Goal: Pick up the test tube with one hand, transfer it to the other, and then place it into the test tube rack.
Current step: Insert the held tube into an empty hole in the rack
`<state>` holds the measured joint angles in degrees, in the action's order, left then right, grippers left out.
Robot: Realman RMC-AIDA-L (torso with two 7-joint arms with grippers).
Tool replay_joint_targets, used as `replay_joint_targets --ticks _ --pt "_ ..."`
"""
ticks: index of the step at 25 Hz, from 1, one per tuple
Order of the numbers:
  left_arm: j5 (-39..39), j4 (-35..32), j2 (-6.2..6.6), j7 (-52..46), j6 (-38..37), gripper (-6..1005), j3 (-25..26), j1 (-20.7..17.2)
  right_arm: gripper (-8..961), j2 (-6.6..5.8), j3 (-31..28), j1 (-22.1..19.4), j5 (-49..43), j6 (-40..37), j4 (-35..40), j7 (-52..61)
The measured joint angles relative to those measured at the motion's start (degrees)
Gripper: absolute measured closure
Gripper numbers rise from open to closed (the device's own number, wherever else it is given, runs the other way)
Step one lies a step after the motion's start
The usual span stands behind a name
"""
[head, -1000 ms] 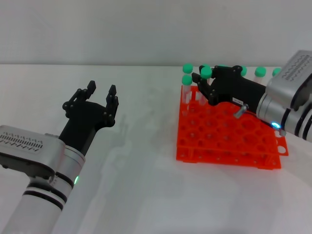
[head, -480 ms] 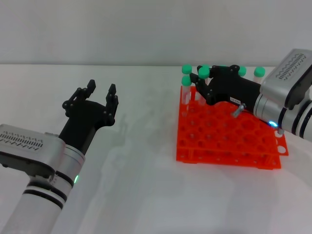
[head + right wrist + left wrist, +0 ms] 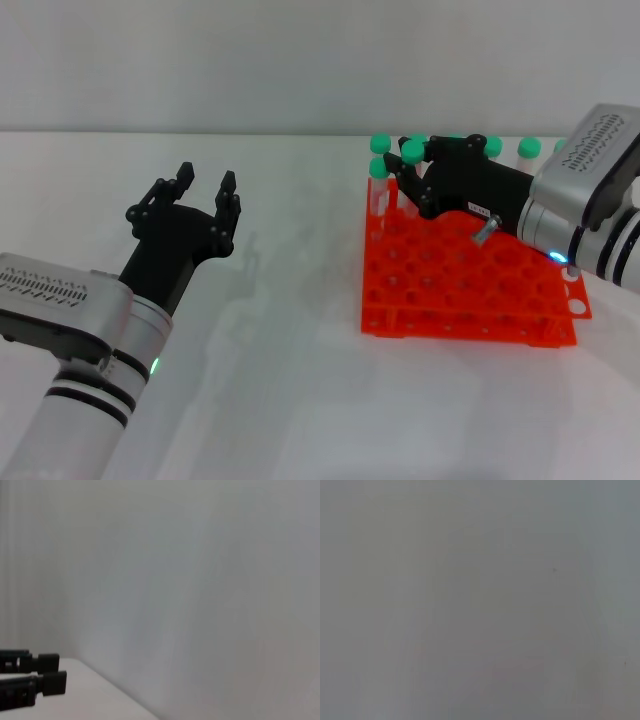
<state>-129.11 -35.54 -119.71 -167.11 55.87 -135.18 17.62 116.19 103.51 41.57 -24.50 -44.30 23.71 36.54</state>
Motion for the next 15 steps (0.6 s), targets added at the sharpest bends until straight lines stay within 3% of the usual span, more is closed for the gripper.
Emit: replay_joint_targets --ticks 8,13,15 --pt "0.0 0.1 0.0 0.0 0.1 527 0.1 0.3 679 0.0 -0.3 -0.2 2.8 -1.0 -0.1 -0.1" --pt "0.0 0.1 0.07 0.0 0.1 527 0.1 0.3 449 0.0 -0.3 -0.2 3.4 -1.0 -0.2 -0.1" --pt "0.0 0.1 0.08 0.0 0.1 527 0.1 0.3 298 0.0 -0.3 -0.3 4.4 -1.5 -0.1 -0.1"
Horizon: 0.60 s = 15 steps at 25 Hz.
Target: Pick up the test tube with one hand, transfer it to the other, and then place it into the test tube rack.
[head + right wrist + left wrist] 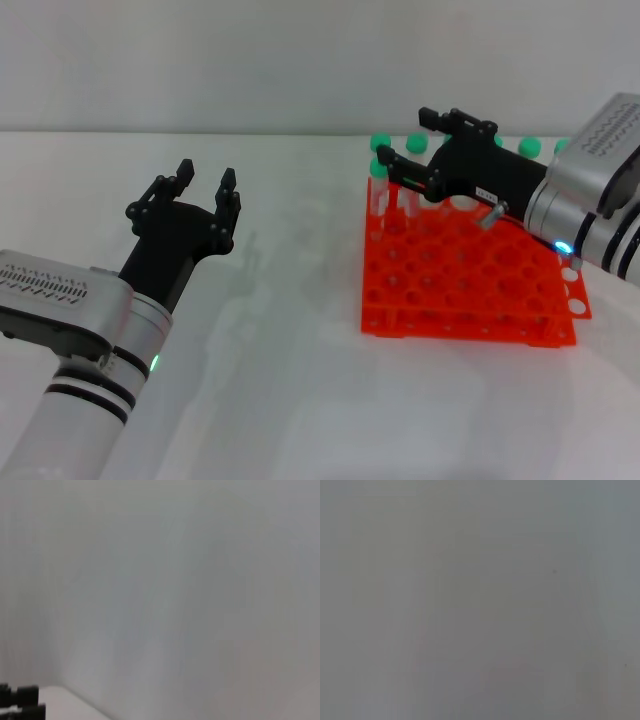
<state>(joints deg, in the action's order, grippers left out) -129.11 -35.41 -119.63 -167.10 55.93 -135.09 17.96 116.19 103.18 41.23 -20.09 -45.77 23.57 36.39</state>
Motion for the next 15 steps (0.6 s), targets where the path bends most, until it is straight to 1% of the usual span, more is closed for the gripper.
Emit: replay_joint_targets --ticks 1,3,7,9,12,15 --pt "0.0 0.0 0.01 0.0 0.0 527 0.0 0.0 222 0.0 0.0 -0.1 0.8 -0.5 0.0 0.0" --pt "0.0 0.1 0.02 0.0 0.0 527 0.0 0.0 221 -0.01 0.0 -0.6 1.9 -2.1 0.1 0.0" --pt "0.0 0.1 0.02 0.0 0.2 527 0.0 -0.1 220 -0.33 -0.4 -2.9 5.3 -8.7 0.2 0.0" --pt "0.0 0.1 0.02 0.0 0.3 527 0.0 -0.2 220 -0.46 -2.0 -4.2 6.2 -11.6 0.3 -0.4" --pt "0.7 0.1 0.0 -0.2 0.4 527 0.5 -0.1 219 -0.45 -5.8 -6.1 6.4 -13.8 0.3 -2.6" --pt "4.5 -0.2 -0.1 -0.6 1.0 527 1.3 0.0 211 -0.08 -10.5 -8.2 7.2 -14.1 -0.2 -6.5"
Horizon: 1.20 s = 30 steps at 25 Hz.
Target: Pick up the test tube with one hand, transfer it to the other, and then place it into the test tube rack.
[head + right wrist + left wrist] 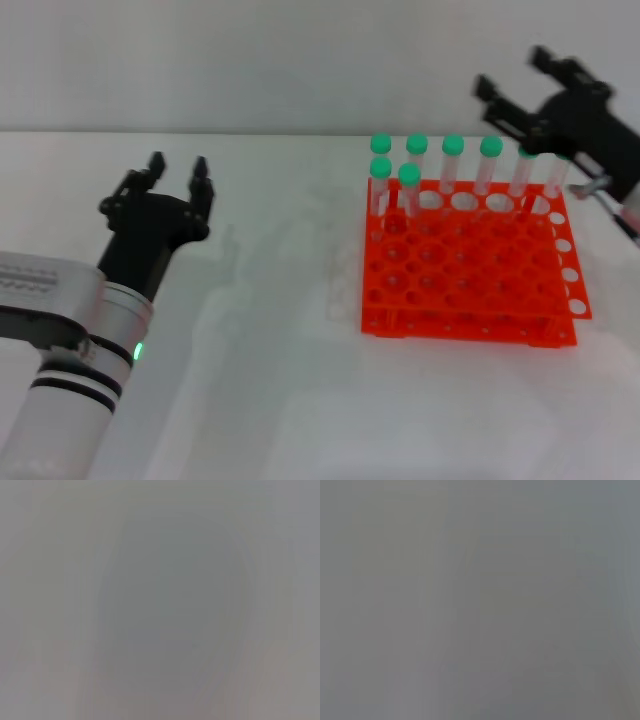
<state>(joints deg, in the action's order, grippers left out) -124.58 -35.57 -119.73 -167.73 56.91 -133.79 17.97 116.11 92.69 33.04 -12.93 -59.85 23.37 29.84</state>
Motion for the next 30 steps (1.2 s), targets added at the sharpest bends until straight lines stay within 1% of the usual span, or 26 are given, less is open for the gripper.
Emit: replay_joint_targets --ticks 2,5,8,10,11,12,13,18,30 --pt "3.1 -0.2 -0.05 -0.3 1.6 527 0.0 0.0 206 0.09 -1.7 -1.3 2.4 -0.5 -0.8 -3.1" --pt "6.4 -0.1 -0.09 -0.4 4.3 527 -0.3 0.0 142 0.06 -2.1 -2.5 7.7 -2.5 -2.5 -8.0" --pt "8.4 0.1 -0.17 -0.4 4.6 527 -0.3 0.2 77 0.02 -2.1 -3.8 14.2 -2.9 -3.6 -12.7" --pt "9.7 0.4 -0.22 -0.3 4.6 527 -0.3 0.6 77 0.05 -2.0 -4.4 18.1 -3.0 -4.8 -15.8" --pt "10.3 0.6 -0.24 -0.3 4.6 437 -0.3 0.9 76 0.07 -1.9 -4.6 20.0 -3.0 -5.9 -17.4" --pt "10.5 0.8 -0.25 -0.3 4.6 347 -0.3 1.0 76 0.07 -1.9 -4.6 20.0 -3.0 -5.9 -17.4" --pt "10.8 1.0 -0.25 -0.3 4.5 327 -0.3 1.2 76 0.07 -1.9 -4.7 22.3 -3.1 -7.4 -18.6" --pt "11.0 1.7 -0.24 -0.1 4.6 225 -0.3 1.0 77 0.08 -2.2 -5.3 26.3 -3.1 -10.0 -19.6" --pt "10.7 2.5 -0.17 0.0 4.6 225 -0.4 1.1 76 0.08 -1.1 -6.9 27.3 -6.0 -10.9 -21.9"
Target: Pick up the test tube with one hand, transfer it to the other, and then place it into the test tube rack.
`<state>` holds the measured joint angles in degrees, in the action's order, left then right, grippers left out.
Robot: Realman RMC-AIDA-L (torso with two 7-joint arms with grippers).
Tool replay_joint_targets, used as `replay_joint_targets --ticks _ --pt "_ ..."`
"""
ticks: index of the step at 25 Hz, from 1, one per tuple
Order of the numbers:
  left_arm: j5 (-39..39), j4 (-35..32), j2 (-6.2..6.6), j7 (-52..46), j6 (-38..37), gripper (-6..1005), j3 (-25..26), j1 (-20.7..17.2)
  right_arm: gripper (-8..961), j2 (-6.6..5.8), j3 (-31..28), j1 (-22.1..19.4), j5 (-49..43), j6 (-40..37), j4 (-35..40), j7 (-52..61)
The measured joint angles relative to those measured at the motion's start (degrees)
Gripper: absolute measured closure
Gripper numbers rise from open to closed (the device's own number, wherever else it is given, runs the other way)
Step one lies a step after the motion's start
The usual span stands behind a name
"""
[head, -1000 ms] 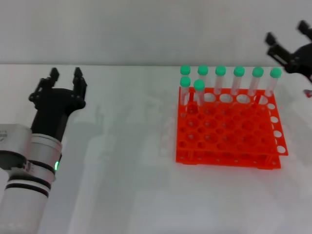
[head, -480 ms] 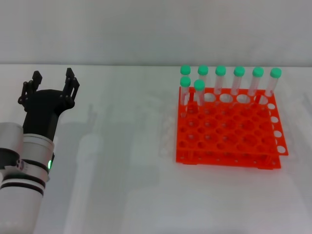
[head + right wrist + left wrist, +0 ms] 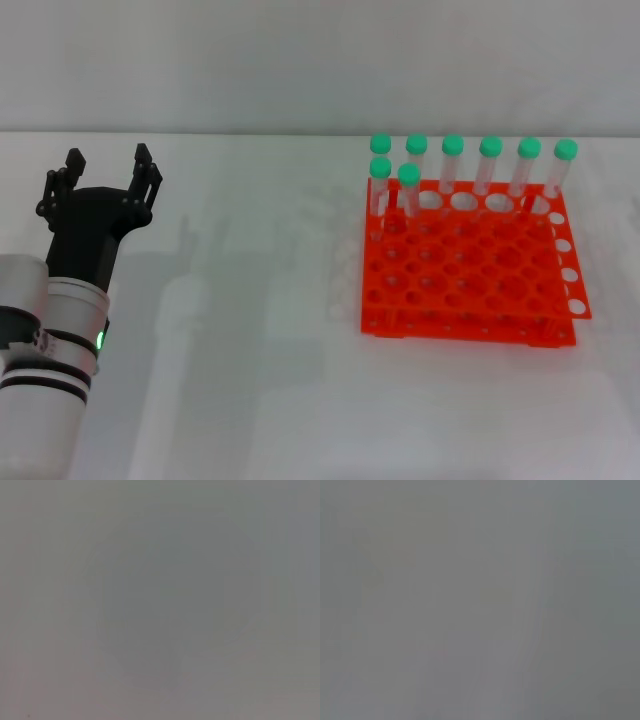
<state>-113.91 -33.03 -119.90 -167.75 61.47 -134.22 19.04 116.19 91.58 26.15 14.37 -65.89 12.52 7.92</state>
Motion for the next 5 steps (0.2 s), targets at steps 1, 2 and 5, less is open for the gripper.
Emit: replay_joint_targets --ticks 1,2,5 --pt "0.0 0.0 0.02 0.0 -0.1 225 -0.1 0.0 76 0.0 0.0 0.0 0.0 0.0 -0.1 0.0" --pt "-0.1 0.1 0.02 0.0 -0.1 225 -0.2 0.1 76 0.0 0.0 0.0 0.1 0.0 -0.2 0.0" --pt "-0.1 0.2 0.06 0.0 -0.1 225 -0.6 0.2 76 0.0 0.0 -0.1 0.1 0.0 -0.4 -0.1"
